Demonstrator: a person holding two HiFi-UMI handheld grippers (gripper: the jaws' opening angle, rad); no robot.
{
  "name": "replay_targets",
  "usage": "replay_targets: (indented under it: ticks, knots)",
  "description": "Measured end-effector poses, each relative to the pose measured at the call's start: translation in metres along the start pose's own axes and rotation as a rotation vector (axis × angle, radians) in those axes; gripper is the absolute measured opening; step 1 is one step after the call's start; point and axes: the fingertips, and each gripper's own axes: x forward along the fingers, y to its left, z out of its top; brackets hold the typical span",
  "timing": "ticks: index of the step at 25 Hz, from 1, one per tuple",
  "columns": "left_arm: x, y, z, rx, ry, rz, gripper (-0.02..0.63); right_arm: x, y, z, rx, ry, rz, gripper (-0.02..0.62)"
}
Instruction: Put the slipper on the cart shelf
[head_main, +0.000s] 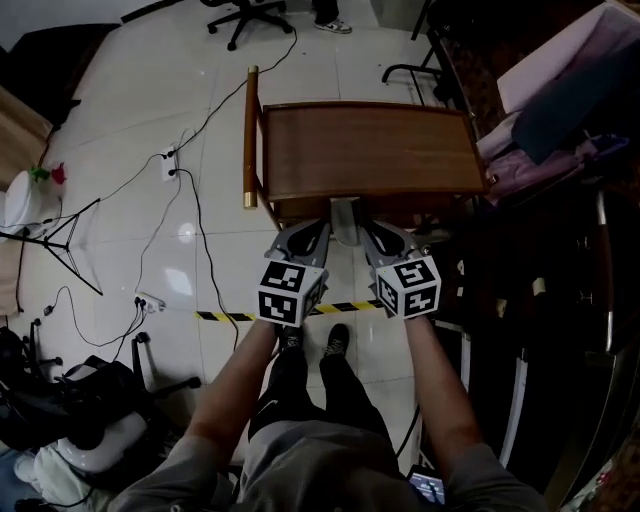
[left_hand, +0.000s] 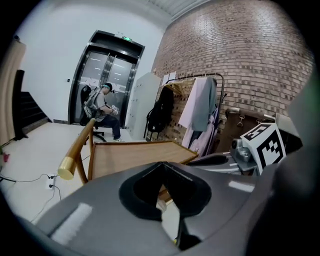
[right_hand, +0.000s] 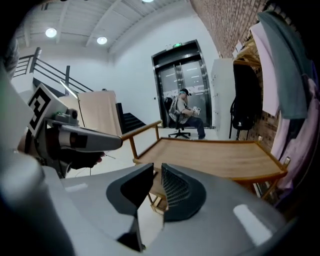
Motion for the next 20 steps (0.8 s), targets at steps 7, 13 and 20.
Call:
replay_targets:
  ticks: [7,13,20]
  knots:
    - [0.055,0.036,-0.084,-0.027,0.09,0.004,0.008,0.076,-0.038,-0.102,0.059,0.144,-0.04,0.106]
    - [0.096,0.066,-0.137,-0.043,0.137,0.017,0.008,0.144,-0.074,-0.169,0.11,0.225,-0.076,0.121]
    - [0.125,0.087,-0.166,-0.055,0.127,0.022,0.008,0.197,-0.107,-0.209,0.111,0.244,-0.138,0.157]
